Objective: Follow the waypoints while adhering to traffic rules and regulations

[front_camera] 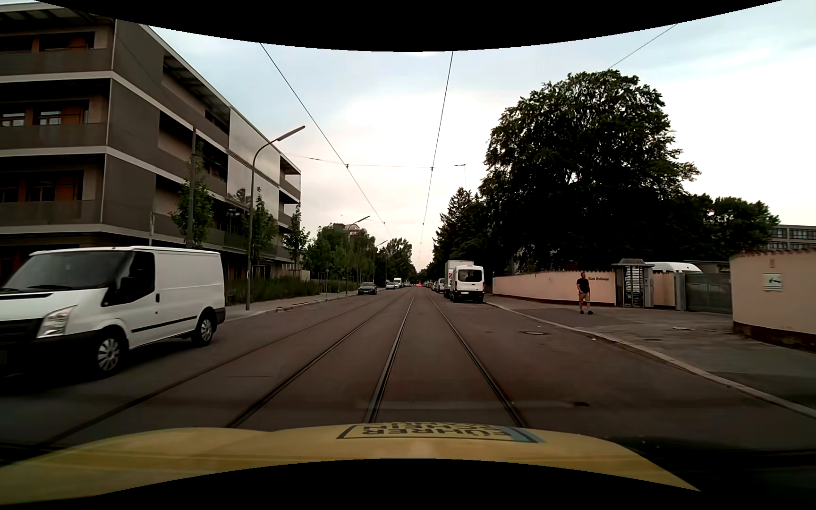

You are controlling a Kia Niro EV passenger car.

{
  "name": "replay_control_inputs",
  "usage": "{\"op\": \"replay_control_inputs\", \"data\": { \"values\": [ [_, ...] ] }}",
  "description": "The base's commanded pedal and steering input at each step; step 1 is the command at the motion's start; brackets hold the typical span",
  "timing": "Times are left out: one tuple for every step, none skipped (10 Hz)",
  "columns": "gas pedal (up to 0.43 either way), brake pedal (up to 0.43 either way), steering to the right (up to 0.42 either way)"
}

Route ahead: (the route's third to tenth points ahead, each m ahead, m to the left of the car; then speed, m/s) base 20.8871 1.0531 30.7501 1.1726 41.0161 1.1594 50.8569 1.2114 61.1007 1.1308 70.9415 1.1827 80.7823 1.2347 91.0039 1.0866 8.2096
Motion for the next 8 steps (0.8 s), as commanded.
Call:
{"op": "replay_control_inputs", "data": {
  "values": [
    [0.059, 0.0, -0.002],
    [0.059, 0.0, -0.002],
    [0.059, 0.0, -0.002],
    [0.059, 0.0, -0.002],
    [0.059, 0.0, -0.002],
    [0.067, 0.0, -0.002],
    [0.067, 0.0, -0.002],
    [0.067, 0.0, -0.002]
  ]
}}
